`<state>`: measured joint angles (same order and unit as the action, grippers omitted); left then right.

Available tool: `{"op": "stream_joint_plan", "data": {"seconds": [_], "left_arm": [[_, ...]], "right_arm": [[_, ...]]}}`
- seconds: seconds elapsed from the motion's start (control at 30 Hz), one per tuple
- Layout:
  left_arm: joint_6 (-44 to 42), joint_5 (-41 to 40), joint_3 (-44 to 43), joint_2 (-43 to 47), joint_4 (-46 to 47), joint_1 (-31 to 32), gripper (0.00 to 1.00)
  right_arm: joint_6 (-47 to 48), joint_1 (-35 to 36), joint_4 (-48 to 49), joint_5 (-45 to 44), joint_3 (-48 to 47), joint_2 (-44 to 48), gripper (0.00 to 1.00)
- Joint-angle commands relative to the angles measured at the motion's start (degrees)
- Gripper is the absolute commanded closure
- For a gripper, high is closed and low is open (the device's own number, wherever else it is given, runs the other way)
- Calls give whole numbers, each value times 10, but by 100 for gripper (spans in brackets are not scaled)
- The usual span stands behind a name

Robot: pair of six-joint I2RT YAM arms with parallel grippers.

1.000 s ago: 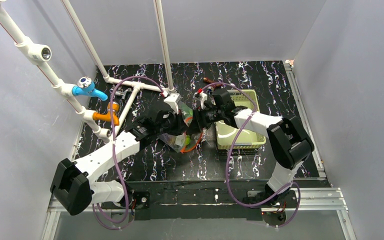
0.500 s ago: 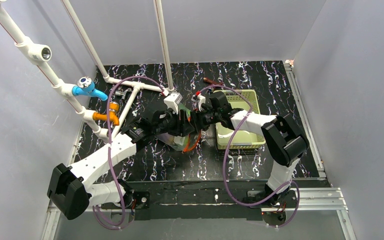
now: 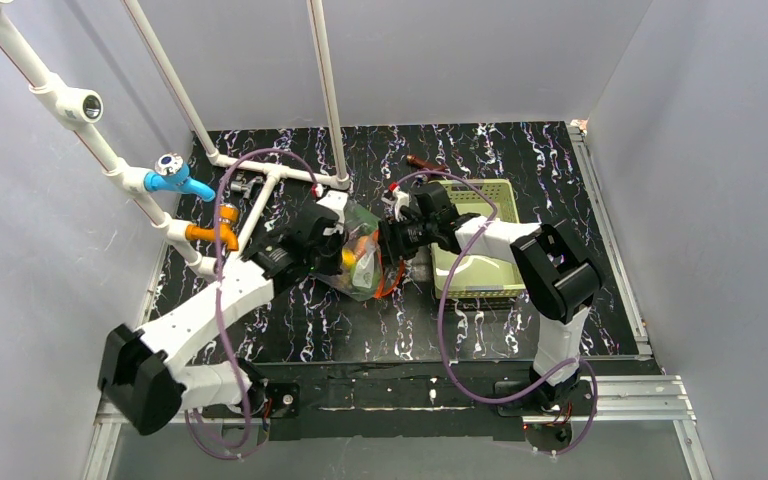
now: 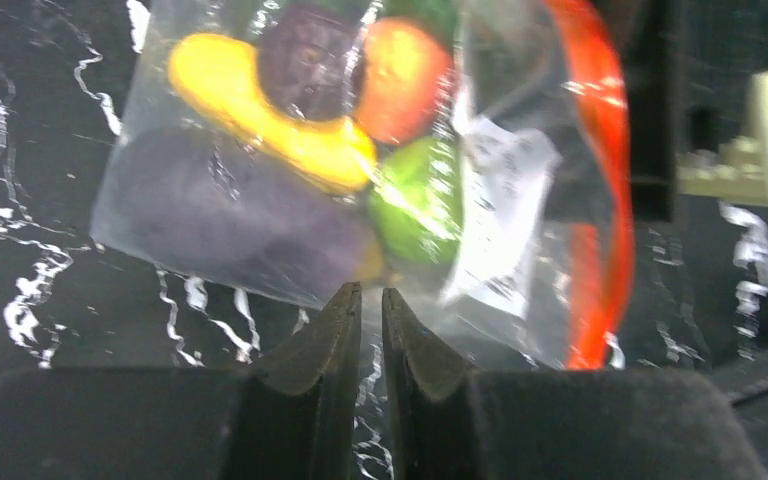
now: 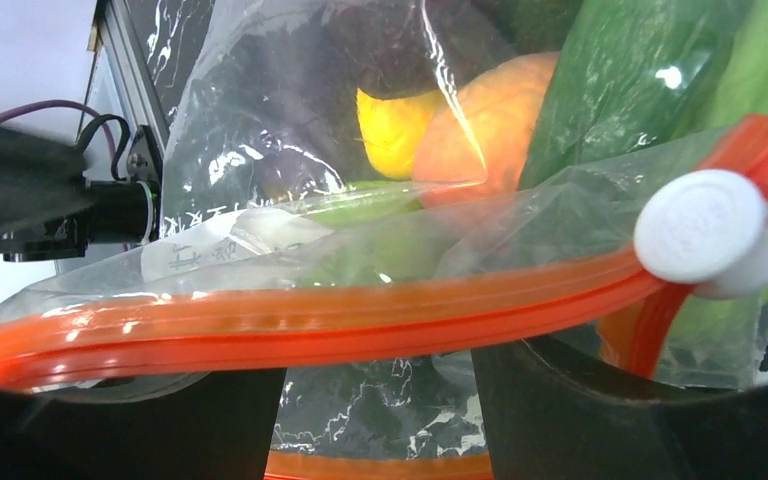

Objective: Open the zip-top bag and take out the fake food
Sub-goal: Pick up the fake fruit from the zipper food storage bag.

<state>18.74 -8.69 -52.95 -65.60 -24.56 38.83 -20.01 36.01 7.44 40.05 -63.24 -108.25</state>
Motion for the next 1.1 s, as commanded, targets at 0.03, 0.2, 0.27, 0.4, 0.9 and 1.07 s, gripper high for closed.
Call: {"op": "stream_joint_plan", "data": {"seconds": [0.03, 0.2, 0.27, 0.4, 0.9, 1.07], "left_arm": [[-46, -69, -30, -105, 11, -24, 91], [-53, -26, -48, -175, 37, -38, 94], [-53, 2, -43, -187, 55, -38, 95], [-41, 47, -29, -201, 76, -39, 95], [2, 68, 21, -189, 108, -44, 97], [0, 37, 9, -149, 70, -52, 95]], "right_arm": [[-2, -1, 3, 28, -27, -3, 28], [0, 2, -8, 36, -39, -12, 27], [1, 4, -17, 37, -49, -22, 27], [12, 15, -42, 34, -68, -38, 26], [62, 42, -143, -25, -116, -90, 25], [106, 28, -172, -11, -126, -51, 65]]}}
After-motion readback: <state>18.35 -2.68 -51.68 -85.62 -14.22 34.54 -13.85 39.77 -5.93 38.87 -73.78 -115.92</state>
